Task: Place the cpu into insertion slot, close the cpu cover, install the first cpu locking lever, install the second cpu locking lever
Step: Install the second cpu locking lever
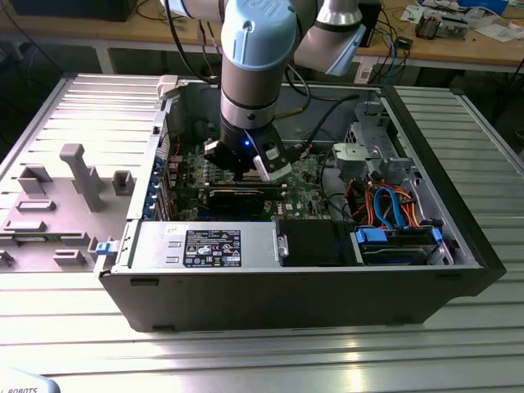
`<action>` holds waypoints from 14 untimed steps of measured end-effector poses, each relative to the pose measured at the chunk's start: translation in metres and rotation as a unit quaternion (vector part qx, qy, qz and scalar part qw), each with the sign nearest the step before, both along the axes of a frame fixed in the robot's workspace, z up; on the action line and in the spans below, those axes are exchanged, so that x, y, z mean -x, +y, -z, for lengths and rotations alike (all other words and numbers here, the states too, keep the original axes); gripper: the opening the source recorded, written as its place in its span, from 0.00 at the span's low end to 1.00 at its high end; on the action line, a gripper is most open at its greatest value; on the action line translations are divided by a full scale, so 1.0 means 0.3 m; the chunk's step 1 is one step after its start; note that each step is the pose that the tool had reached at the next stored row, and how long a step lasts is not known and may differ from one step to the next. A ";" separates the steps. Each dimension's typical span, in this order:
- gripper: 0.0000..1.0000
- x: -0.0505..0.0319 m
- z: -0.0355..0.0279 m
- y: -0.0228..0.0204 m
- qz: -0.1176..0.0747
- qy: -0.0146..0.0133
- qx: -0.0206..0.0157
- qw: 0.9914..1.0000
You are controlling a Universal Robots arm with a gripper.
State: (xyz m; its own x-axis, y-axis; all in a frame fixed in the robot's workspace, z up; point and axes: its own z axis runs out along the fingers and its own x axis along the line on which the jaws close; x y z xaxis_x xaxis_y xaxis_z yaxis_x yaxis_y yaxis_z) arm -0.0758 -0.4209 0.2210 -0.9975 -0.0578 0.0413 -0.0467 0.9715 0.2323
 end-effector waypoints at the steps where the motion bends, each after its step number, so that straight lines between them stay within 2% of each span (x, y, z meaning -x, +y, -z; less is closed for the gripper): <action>1: 0.11 0.000 0.000 0.000 0.000 0.000 0.000 1.000; 5: 0.11 0.000 0.004 0.000 -0.002 0.000 -0.001 1.000; 8: 0.11 0.000 0.007 0.000 -0.013 0.000 -0.001 1.000; 14: 0.11 0.000 0.007 0.000 -0.014 0.000 -0.001 1.000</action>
State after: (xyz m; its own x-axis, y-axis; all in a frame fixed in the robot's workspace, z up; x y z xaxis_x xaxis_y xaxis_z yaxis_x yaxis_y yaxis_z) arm -0.0758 -0.4209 0.2188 -0.9954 -0.0867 0.0412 -0.0747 0.9693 0.2342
